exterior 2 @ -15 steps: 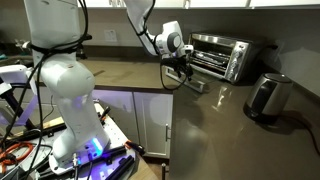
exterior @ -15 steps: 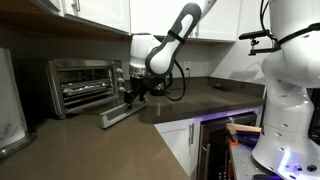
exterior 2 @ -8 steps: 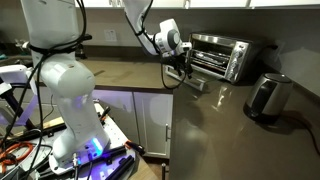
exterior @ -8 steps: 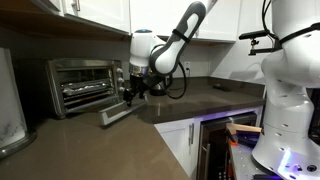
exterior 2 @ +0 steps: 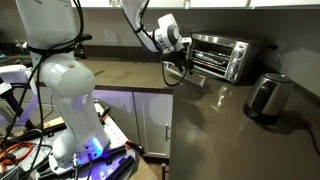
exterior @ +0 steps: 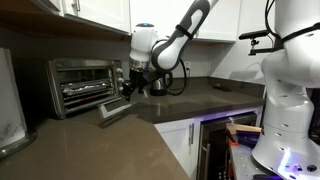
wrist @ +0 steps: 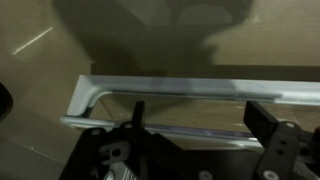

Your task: Close the toaster oven door

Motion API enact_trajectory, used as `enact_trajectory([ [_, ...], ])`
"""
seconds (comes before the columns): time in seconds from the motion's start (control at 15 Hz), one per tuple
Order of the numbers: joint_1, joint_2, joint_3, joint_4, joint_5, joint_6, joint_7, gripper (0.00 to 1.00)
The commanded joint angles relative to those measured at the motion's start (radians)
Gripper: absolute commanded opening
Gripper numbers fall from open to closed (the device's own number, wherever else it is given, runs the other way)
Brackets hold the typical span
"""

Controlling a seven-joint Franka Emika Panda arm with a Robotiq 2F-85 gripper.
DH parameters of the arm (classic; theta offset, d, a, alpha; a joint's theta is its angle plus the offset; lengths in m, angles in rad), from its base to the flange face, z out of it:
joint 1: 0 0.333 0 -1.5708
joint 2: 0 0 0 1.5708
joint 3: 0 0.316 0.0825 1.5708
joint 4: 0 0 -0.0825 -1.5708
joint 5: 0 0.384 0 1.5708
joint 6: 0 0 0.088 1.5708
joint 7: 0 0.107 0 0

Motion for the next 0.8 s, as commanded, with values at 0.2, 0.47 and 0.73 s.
enact_trajectory([
  [0.2, -0.008, -0.049, -0.028, 0.005, -0.029, 0.001, 0.019, 1.00],
  [0.47, -0.010, -0.054, -0.046, 0.012, -0.023, 0.002, 0.008, 1.00],
  [0.73, -0.009, -0.052, -0.059, 0.020, -0.020, 0.004, 0.002, 1.00],
])
